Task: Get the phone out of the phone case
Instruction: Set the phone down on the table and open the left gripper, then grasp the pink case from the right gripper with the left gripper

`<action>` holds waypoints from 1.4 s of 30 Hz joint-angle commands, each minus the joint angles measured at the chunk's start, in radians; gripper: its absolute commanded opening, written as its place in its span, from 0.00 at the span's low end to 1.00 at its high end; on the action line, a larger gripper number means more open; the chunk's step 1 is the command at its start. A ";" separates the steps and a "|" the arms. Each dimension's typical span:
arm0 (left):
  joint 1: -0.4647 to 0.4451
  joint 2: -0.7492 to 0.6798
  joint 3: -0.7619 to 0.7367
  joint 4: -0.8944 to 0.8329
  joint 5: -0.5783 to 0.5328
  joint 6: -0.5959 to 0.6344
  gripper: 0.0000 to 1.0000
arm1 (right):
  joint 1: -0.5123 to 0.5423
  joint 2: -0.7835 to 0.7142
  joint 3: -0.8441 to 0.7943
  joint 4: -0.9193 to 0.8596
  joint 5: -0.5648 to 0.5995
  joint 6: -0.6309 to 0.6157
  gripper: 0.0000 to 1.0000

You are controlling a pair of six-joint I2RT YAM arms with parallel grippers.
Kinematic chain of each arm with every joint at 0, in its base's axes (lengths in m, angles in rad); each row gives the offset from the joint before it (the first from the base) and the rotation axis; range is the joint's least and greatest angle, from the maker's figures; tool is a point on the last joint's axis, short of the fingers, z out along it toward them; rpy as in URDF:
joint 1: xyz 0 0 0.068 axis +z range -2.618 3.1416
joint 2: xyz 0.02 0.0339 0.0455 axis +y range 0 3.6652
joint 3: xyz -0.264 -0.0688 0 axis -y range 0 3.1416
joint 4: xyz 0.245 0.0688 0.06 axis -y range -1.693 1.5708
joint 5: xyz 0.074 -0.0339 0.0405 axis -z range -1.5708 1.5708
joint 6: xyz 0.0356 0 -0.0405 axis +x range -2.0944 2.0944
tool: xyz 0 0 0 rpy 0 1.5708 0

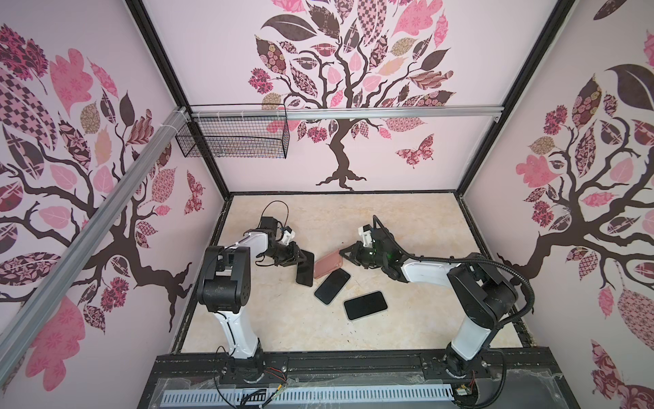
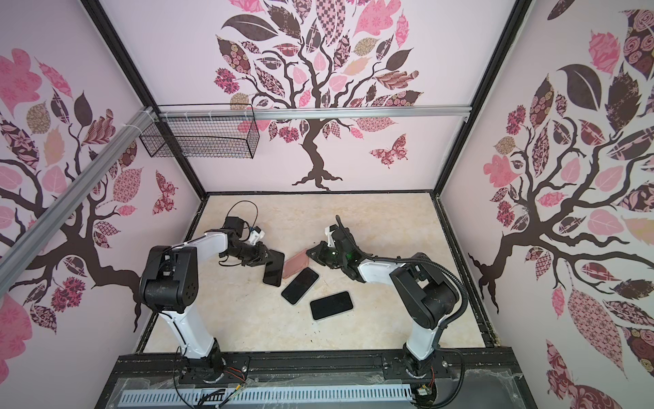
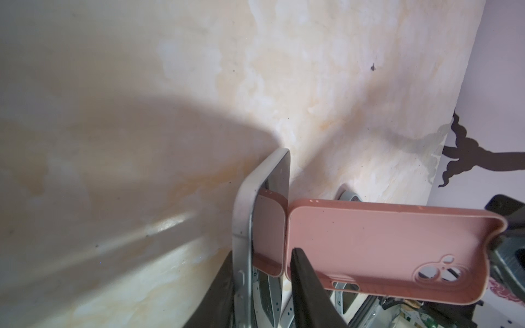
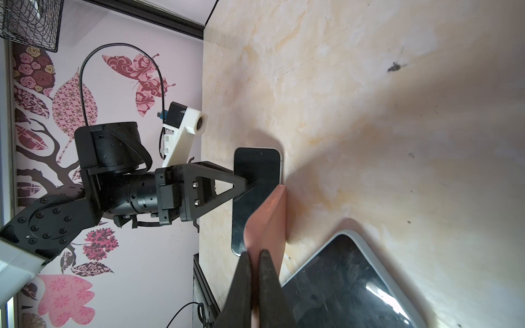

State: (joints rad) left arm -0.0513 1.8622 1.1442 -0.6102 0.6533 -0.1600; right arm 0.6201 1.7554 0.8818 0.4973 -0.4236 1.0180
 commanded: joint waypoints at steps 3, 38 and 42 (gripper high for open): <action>0.007 0.019 -0.006 -0.012 -0.013 0.002 0.41 | 0.000 0.029 0.026 -0.011 0.006 -0.007 0.00; -0.070 -0.477 -0.117 0.094 -0.295 0.084 0.54 | -0.017 -0.320 0.027 -0.269 0.003 -0.294 0.00; -0.176 -0.649 -0.172 0.144 -0.296 0.107 0.54 | -0.047 -0.414 0.071 -0.422 -0.052 -0.363 0.00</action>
State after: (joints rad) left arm -0.1867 1.2713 1.0248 -0.5117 0.3714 -0.0952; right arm 0.5938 1.4105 0.8864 0.2085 -0.4232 0.7357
